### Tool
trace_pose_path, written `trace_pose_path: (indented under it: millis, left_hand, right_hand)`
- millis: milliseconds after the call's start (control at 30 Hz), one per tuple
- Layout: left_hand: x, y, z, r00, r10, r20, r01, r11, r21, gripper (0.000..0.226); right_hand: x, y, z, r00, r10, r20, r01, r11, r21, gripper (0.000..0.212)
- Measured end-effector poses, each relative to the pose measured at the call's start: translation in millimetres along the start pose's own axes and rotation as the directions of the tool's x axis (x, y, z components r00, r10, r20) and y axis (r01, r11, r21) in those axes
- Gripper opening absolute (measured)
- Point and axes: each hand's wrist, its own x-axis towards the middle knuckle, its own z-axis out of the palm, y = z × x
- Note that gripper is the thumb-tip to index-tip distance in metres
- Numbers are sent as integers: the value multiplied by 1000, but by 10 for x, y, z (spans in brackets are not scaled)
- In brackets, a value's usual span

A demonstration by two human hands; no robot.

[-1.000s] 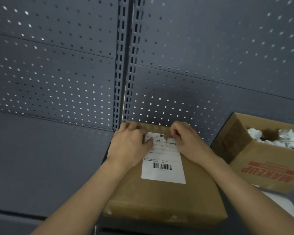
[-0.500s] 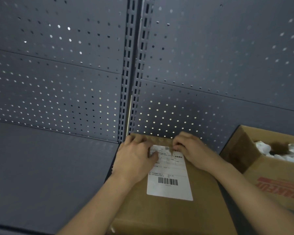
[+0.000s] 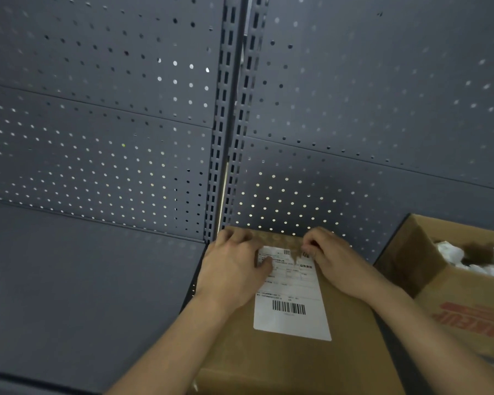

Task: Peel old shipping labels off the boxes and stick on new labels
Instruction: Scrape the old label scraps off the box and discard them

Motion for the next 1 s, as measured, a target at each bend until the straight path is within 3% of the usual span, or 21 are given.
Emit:
trace_pose_path:
  millis: [67,167,233,333,500,633,733,867,1000]
  left_hand:
    - [5,3,6,1000,1,2,-1,1000,4,41]
    - [13,4,16,1000,-3,6,3,1000,3,41]
    - [19,1,19,1000,0,3,-1,1000,9,40]
    - [22,1,22,1000,1,-3,-1,1000,5,40]
    - [23,3,25,1000,0,-3,0,1000,2,41]
    - [22,-1,16,1000,-9,-1,9,1000,-6,40]
    - [24,11,11,1000,-14,4,14,1000,3,40]
    - [19,8,8,1000,-13,10,13,1000,6,40]
    - [18,2,8,1000,-15,11,15,1000,-2,40]
  right_hand:
    - [-30,12,-36,1000,24,6,-24,997,76,9]
    - [-51,71,-93,999,10,37,-12,998,68,29]
    - [-56,80,-82,1000,-13,28,11,998,63,18]
    - [-72,85,-35,999,-16,-40,20,994,109,6]
    - [-127,75,11,994,8,-109,7,991,132,14]
    - [-212,38,-36,960,112,-256,-48,969,243,16]
    - [-275,-11,-39,961,99,-257,-26,962,273,16]
    - [-261,-65,-87,954,132,-267,-52,956,288,36]
    - [-278,-81,-109,965,135,-227,-58,947,316,30]
